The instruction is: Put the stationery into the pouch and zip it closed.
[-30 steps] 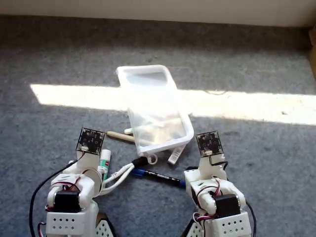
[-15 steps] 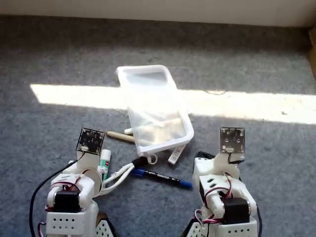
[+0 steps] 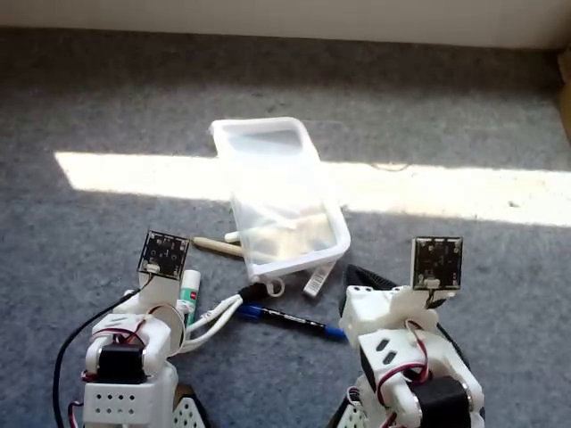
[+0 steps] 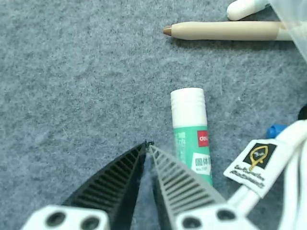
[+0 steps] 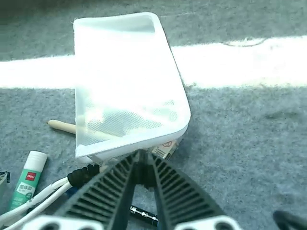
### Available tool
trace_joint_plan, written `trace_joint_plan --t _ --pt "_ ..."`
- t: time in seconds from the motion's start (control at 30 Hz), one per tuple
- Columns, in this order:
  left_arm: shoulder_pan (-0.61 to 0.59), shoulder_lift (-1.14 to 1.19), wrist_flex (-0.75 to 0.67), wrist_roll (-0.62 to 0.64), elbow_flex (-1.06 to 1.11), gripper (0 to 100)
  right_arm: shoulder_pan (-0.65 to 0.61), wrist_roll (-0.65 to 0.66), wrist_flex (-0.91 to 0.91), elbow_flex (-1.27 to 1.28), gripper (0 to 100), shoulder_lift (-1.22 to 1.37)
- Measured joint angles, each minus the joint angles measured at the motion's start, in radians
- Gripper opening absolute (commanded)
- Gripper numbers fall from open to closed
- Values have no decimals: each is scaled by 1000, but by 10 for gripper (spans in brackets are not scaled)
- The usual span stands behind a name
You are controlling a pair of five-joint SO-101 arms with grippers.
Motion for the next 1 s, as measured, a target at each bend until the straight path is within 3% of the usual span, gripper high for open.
trace_joint_plan --t 0.23,0.4,0.73,1.0 --pt "0 0 0 0 0 8 -98 -23 -9 -173 5 354" --pt "0 0 0 0 0 8 -155 -26 -157 -193 5 425" --pt "0 0 0 0 0 8 -405 -272 -272 -100 119 569" --pt "0 0 0 0 0 8 -482 -330 -442 -100 119 744"
